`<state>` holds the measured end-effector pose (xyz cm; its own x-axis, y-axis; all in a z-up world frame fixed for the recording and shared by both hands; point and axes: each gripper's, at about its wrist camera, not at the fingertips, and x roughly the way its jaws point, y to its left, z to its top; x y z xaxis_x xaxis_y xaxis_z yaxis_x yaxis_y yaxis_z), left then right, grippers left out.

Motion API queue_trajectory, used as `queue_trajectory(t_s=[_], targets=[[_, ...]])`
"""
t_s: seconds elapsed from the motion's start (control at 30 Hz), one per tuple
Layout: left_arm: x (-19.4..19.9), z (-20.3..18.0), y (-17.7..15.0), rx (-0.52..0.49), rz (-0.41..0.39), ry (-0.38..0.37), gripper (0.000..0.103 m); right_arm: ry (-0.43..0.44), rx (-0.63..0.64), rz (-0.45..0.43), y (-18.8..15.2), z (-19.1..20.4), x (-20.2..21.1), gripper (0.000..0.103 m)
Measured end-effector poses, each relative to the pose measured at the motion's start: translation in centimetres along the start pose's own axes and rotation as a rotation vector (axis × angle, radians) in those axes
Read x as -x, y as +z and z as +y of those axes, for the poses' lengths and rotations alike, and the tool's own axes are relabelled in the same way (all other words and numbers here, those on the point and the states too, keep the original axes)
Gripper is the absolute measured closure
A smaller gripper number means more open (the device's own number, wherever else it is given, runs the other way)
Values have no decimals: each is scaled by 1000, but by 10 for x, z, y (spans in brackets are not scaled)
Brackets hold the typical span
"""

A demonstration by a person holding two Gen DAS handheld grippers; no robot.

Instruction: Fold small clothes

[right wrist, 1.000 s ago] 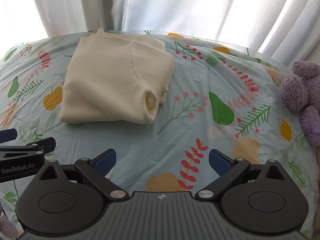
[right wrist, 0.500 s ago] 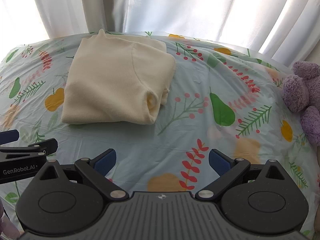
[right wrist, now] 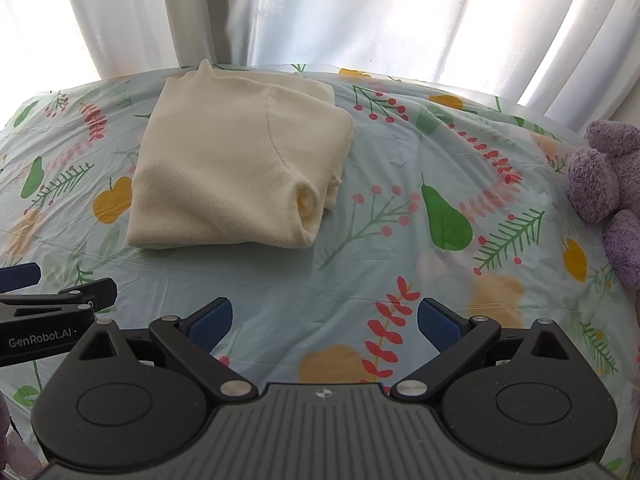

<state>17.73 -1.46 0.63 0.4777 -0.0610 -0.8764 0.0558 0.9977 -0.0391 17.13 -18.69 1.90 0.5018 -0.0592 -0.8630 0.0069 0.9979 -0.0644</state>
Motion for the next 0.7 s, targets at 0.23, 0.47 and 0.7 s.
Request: queue_trajectory(t_s=[0.23, 0.47, 0.7], targets=[[0, 1, 0, 3, 1, -3, 7, 2, -2, -3, 0, 0, 1, 4], [0, 2, 1, 5, 4, -4, 7, 5, -4, -5, 0, 0, 2, 4], [0, 3, 0, 7, 5, -5, 7, 3, -3, -6, 0, 1, 3, 4]])
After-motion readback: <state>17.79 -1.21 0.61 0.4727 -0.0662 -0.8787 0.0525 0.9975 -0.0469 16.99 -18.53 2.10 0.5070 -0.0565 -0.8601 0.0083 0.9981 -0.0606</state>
